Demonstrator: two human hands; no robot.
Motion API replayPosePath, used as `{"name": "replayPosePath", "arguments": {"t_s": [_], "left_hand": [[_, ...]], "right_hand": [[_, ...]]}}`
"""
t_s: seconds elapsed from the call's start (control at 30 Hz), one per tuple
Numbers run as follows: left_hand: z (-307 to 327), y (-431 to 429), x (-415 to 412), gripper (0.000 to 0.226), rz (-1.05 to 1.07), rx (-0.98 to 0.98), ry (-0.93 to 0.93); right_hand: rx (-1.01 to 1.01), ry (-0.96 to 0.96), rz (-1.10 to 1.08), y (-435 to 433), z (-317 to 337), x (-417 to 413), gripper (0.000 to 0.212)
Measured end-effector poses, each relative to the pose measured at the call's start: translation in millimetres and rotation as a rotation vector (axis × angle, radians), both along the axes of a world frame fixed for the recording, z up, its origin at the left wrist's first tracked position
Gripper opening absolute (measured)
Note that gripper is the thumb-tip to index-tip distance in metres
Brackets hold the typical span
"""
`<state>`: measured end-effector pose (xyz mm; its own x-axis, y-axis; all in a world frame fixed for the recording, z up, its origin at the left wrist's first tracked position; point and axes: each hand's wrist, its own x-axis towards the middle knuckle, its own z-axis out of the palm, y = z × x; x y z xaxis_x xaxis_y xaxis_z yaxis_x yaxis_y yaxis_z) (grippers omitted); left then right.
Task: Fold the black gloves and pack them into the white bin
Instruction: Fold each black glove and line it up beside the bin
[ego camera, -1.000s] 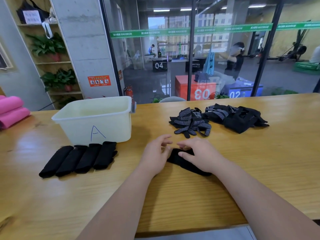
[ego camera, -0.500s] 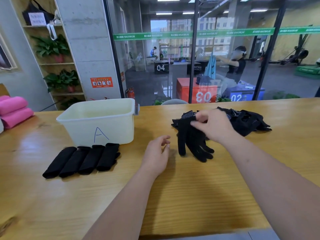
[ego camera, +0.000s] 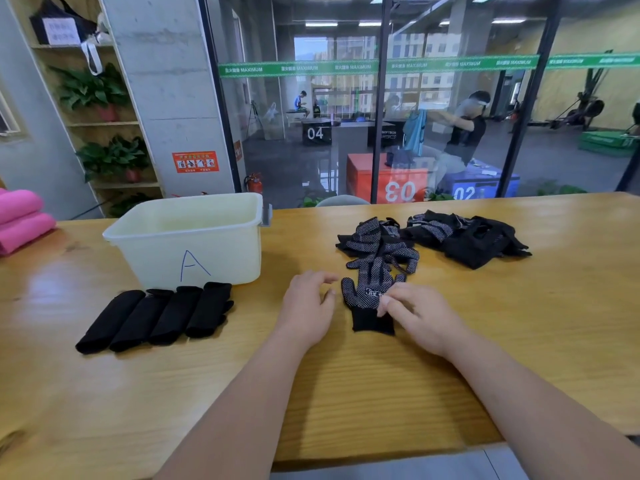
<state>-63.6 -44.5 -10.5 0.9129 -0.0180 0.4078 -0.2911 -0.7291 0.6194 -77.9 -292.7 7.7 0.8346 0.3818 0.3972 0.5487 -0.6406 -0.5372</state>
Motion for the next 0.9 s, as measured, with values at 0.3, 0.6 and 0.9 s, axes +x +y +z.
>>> {"name": "replayPosePath", "arguments": {"t_s": [0.3,0.6,0.9], "left_hand": [[0.2,-9.5,-9.9,0.052,-0.164,0.357,-0.02],[2.0,-12.2,-17.9,0.055,-0.233,0.361,-0.05],[2.6,-12.2,-13.1,0.049,-0.161,0.277,0.004]], "right_hand": [[-0.213,-0.097,-0.071,2.9,-10.8,0.9,0.03],[-0.362,-0.164,-0.412,1.5,-13.8,7.3,0.045],[-0.251,-0.072,-0.409,-1.7,-6.4,5.3,0.026]]}}
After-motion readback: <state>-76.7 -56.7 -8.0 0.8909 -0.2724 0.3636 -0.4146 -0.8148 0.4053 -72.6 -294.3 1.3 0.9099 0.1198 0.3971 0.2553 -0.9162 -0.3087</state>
